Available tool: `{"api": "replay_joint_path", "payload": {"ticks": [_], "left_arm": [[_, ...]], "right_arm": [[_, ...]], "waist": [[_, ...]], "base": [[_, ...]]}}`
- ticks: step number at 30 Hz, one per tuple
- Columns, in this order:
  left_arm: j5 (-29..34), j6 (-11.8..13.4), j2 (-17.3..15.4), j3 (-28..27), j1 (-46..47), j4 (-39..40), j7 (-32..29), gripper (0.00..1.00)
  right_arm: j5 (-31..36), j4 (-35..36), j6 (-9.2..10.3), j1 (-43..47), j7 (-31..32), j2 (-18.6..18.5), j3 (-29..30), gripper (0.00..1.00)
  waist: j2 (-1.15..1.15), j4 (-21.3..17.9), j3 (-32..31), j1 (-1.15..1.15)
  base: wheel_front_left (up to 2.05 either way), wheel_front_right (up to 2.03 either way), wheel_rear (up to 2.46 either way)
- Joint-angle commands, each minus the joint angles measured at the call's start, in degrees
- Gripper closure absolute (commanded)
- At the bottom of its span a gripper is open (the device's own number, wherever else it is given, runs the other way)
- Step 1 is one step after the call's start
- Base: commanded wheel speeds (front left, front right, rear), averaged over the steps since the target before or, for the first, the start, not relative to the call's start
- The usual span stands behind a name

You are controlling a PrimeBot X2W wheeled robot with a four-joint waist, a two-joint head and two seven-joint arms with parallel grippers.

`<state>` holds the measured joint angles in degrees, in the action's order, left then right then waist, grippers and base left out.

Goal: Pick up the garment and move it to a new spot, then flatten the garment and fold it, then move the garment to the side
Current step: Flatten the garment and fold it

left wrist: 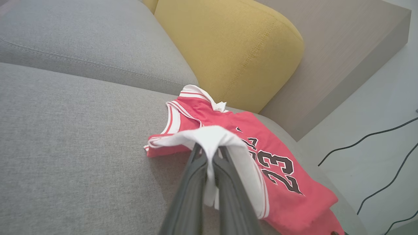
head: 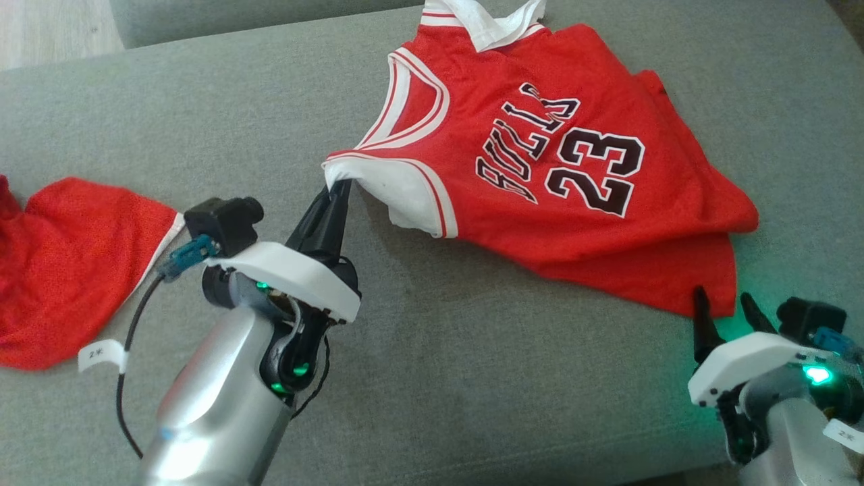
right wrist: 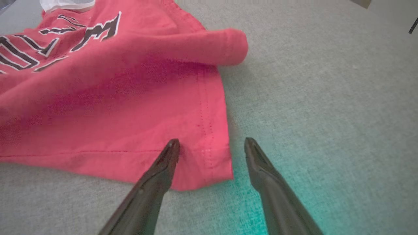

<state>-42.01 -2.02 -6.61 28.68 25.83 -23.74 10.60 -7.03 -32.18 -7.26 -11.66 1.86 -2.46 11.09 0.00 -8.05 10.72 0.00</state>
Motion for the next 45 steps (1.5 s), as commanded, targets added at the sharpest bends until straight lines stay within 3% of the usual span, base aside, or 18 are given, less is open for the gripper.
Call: {"api": "replay_joint_path", "payload": {"ticks": [1, 10, 11, 12, 15, 18, 19, 20, 21, 22, 28, 37, 45], "left_arm": [[0.06, 0.08, -1.17, -1.82, 1.15, 2.15, -0.02, 1.0], [-0.14, 0.18, -1.19, -1.48, 1.2, 1.8, 0.01, 1.0], [-0.15, 0.18, -1.18, -1.44, 1.2, 1.75, 0.03, 1.0], [-0.18, 0.19, -1.17, -1.4, 1.19, 1.7, 0.05, 1.0], [-0.24, 0.17, -1.19, -1.31, 1.13, 1.59, 0.07, 1.0], [-0.32, 0.16, -1.22, -1.16, 0.97, 1.37, 0.1, 1.0], [-0.35, 0.15, -1.22, -1.11, 0.91, 1.28, 0.12, 1.0], [-0.37, 0.15, -1.23, -1.06, 0.86, 1.22, 0.14, 1.0], [-0.4, 0.13, -1.23, -1.02, 0.82, 1.15, 0.17, 1.0], [-0.44, 0.11, -1.24, -0.99, 0.78, 1.08, 0.21, 1.0], [-0.84, 0.05, -1.46, -1.16, 0.29, 0.76, 0.59, 1.0], [-1.69, 0.5, -2.83, -2.58, -1.0, 2.31, 1.38, 1.0], [-5.45, 1.5, -5.5, -6.73, 0.87, 10.28, -1.43, 1.0]], "right_arm": [[0.12, 1.28, -0.23, -2.18, -1.03, -0.42, -1.47, 0.0], [0.3, 0.17, -0.23, -2.78, -1.81, -0.42, -2.1, 0.0], [0.33, 0.07, -0.23, -2.79, -1.83, -0.42, -2.16, 0.08], [0.72, 0.05, -0.23, -2.8, -1.93, -0.42, -2.24, 0.49], [1.82, 0.07, -0.23, -2.77, -2.21, -0.42, -2.29, 0.58], [1.96, -0.07, -0.23, -2.75, -2.51, -0.42, -2.23, 0.56], [1.97, -0.13, -0.23, -2.74, -2.58, -0.42, -2.23, 0.61], [1.95, -0.19, -0.23, -2.73, -2.64, -0.42, -2.25, 0.73], [1.92, -0.26, -0.23, -2.72, -2.69, -0.42, -2.26, 0.93], [1.9, -0.32, -0.23, -2.68, -2.72, -0.42, -2.29, 1.0], [2.73, 0.72, -0.23, -2.15, -2.97, -0.42, -2.11, 1.0], [2.84, 10.36, -0.23, -2.37, -1.19, -1.19, -3.26, 1.0], [-6.07, 25.12, -0.23, -8.33, 7.97, -8.83, -7.8, 1.0]], "waist": [[0.0, 0.1, 0.07, 0.0], [0.0, 0.41, 0.06, 0.0], [0.0, 0.43, 0.02, 0.0], [0.0, 0.44, -0.01, 0.0], [0.0, 0.46, -0.09, 0.0], [0.0, 0.48, -0.28, 0.0], [0.0, 0.48, -0.37, 0.0], [0.0, 0.49, -0.43, 0.0], [0.0, 0.51, -0.51, 0.0], [0.0, 0.53, -0.63, 0.0], [0.0, 0.54, -1.84, 0.0], [0.0, 0.46, -4.56, 0.0], [0.0, 2.43, -8.72, 0.0]], "base": [[0.0, 0.0, 0.0], [0.0, 0.0, 0.0], [0.0, 0.0, 0.0], [0.0, 0.0, 0.0], [0.0, 0.0, 0.0], [0.0, 0.0, 0.0], [0.0, 0.0, 0.0], [0.0, 0.0, 0.0], [0.0, 0.0, 0.0], [0.0, 0.0, 0.0], [0.0, 0.0, 0.0], [0.0, 0.0, 0.0], [0.0, 0.0, 0.0]]}}
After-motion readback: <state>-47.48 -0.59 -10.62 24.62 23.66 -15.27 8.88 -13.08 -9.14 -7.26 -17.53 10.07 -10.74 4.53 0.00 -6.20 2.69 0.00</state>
